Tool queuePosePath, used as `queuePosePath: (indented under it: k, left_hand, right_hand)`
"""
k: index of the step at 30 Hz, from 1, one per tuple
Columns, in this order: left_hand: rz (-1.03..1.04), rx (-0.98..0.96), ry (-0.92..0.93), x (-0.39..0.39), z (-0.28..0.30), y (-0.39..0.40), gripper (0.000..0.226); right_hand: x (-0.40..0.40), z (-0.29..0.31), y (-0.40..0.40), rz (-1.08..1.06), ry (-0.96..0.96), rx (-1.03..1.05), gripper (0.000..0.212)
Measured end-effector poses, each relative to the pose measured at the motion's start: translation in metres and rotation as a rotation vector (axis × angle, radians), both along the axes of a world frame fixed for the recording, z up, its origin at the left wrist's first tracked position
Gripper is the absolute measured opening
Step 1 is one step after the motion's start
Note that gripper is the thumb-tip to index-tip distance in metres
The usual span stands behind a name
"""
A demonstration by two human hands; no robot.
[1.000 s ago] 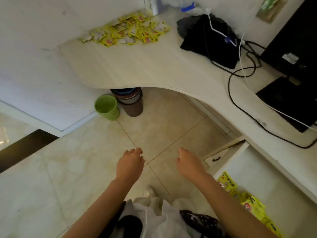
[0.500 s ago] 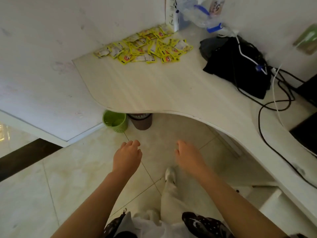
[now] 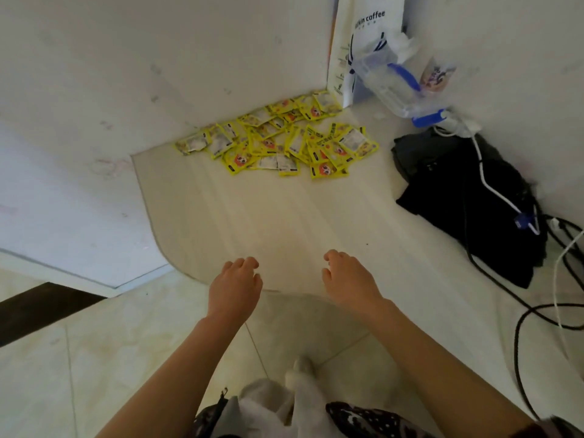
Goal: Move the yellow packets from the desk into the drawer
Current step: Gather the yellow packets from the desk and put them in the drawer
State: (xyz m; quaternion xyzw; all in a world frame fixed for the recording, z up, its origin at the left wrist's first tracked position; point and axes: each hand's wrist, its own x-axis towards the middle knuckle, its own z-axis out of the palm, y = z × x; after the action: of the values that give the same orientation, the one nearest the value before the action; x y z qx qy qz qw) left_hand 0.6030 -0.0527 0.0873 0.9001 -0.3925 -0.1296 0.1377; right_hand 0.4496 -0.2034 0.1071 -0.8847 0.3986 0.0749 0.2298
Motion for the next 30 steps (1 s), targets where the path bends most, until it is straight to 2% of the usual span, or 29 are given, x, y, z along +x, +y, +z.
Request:
queuePosePath:
  k: [9, 20, 24, 30]
  left_hand:
    - [0.015, 0.028, 0.023, 0.091, 0.0, -0.077, 0.027]
    - [0.016, 0.054, 0.058, 0.231, 0.003, -0.164, 0.027]
    - [0.011, 0.051, 0.081, 0.255, -0.002, -0.197, 0.029]
    - [-0.025, 0.114, 0.107, 0.265, -0.021, -0.229, 0.043]
  right_hand:
    - [0.065, -0.002, -0.083, -0.027, 0.032, -0.003, 0.034]
    - [0.146, -0.013, -0.175, -0.155, 0.083, -0.009, 0.033]
    - [0.167, -0.022, -0.217, -0.188, 0.104, -0.042, 0.031]
    - [0.185, -0.033, -0.26, -0.215, 0.102, 0.012, 0.045]
